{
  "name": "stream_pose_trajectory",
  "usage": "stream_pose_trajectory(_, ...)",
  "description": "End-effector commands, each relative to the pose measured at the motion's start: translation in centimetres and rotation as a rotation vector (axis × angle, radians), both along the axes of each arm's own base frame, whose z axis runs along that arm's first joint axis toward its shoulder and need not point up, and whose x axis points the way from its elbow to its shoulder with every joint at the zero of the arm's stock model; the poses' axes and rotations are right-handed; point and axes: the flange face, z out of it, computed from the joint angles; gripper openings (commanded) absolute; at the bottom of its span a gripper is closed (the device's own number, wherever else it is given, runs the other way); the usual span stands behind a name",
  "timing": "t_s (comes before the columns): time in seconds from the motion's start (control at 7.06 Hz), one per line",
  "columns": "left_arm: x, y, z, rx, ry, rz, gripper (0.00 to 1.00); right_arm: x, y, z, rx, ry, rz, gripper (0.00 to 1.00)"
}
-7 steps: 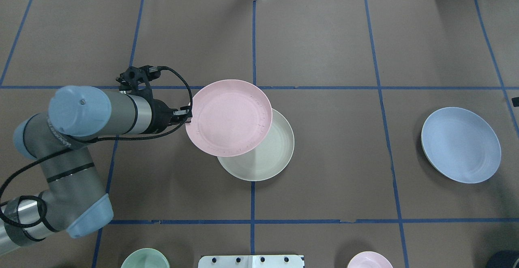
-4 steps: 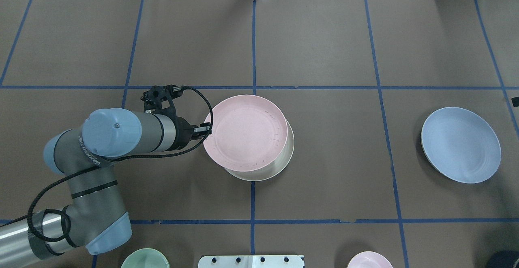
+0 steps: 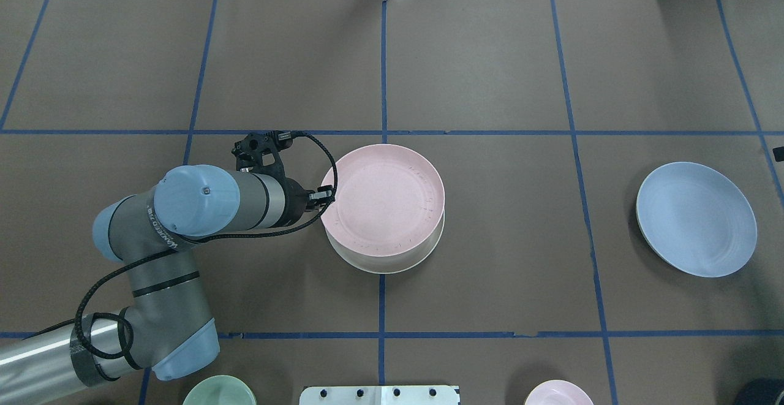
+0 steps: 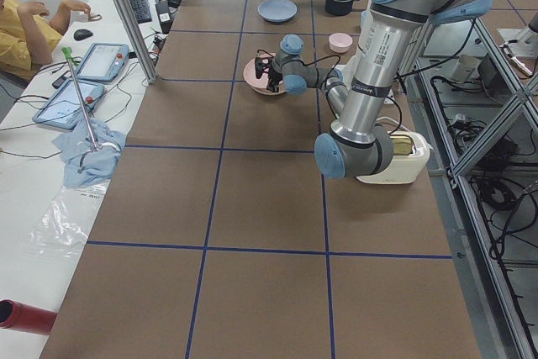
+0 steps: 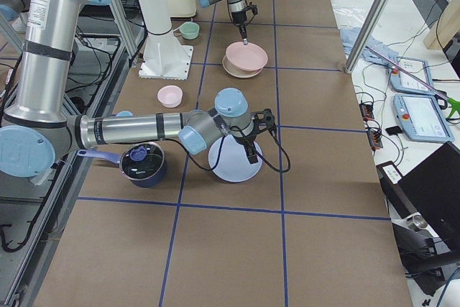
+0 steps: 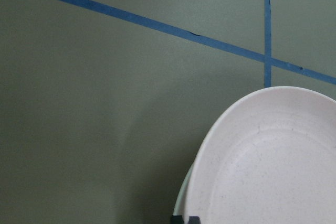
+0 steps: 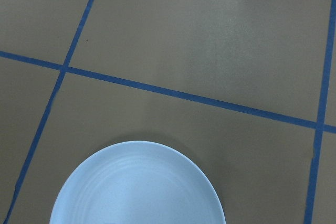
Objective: Stack three plates with pink and blue
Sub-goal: 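Carry the pink plate over the cream plate and lower it on top, then open the left gripper and withdraw it from the stacked plates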
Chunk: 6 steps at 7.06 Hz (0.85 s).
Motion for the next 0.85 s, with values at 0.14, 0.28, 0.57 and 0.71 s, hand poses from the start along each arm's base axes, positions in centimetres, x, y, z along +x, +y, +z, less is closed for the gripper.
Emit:
stream_pose_trajectory(0.14,0.4,0.9,0.3,-0.001,-0.004,0.014,0.02,0.0,0.0,0.0,0.000,0.001,0.001,1.00)
stream_pose_trajectory(0.28,0.5,0.9,0.3,-0.001,-0.003,0.016,0.43,0.0,0.0,0.0,0.000,0.001,0.001,1.00)
stream_pose_trajectory(0.57,0.8,1.5,0.2,0.013,-0.007,0.014,1.00,0.0,0.0,0.0,0.000,-0.001,0.000,1.00)
stream_pose_trajectory(0.71,-0.2,1.4,-0.4,0.039,-0.001,0.025,1.00,-0.1,0.0,0.0,-0.001,0.000,0.000,1.00)
